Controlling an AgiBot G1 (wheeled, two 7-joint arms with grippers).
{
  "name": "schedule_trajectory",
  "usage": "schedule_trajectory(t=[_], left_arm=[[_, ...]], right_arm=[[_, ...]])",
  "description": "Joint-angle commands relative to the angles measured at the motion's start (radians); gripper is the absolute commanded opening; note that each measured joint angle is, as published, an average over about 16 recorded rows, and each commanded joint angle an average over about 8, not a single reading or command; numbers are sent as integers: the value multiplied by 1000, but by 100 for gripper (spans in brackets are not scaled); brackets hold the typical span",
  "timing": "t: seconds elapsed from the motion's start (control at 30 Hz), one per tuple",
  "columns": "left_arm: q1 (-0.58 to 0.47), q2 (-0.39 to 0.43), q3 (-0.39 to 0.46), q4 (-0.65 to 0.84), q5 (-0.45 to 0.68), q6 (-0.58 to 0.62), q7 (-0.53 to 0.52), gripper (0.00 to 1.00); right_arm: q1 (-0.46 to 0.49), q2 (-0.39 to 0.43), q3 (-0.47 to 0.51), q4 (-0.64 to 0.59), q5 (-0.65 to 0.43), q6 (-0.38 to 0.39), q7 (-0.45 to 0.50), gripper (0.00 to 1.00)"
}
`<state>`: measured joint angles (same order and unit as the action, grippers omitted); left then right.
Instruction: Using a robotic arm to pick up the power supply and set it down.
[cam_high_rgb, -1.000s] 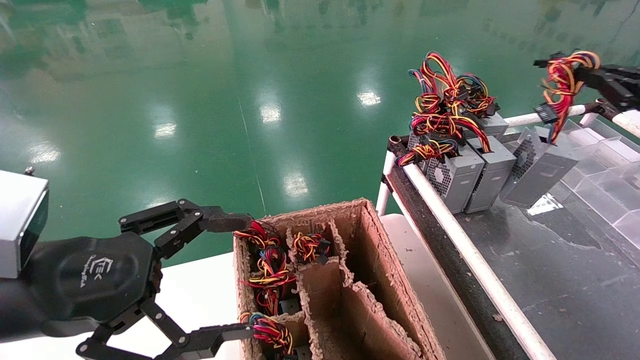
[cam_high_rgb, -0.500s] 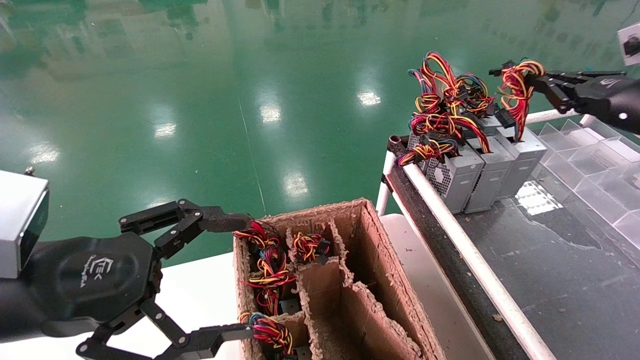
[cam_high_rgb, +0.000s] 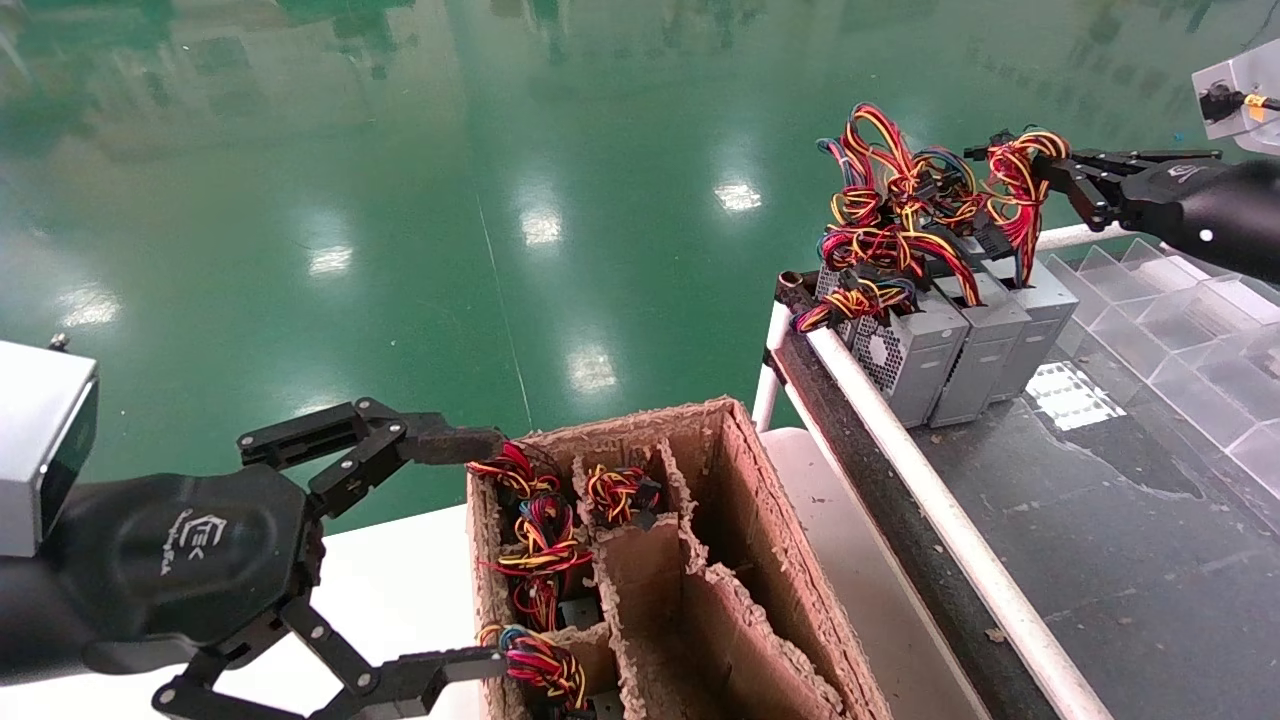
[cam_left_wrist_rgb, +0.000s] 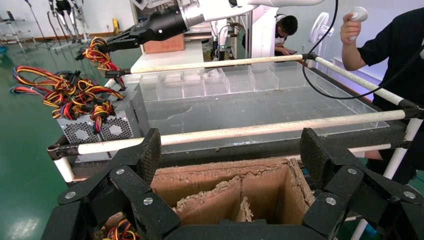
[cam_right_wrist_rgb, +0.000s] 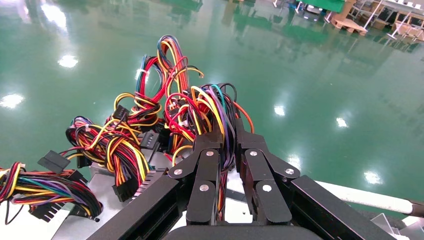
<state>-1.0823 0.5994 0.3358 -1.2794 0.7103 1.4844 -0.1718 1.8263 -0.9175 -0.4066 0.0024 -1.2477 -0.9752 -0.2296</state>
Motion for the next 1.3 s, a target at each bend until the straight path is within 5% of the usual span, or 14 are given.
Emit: schedule_trajectory(t=[0.03,0.07,0.8,1.3], left_arm=[[0,0,0,0,0,0,0,100],[0,0,0,0,0,0,0,100],[0,0,1,0,-1,0,0,100],[3,4,-11,0,7,4,-6,100]], right_arm=[[0,-3,0,-2,0,7,0,94],[0,-3,-1,-3,-1,8,1,100],[7,17,-3,0,-4,-32,5,100],[-24,86,75,67,125,-152,15,100]])
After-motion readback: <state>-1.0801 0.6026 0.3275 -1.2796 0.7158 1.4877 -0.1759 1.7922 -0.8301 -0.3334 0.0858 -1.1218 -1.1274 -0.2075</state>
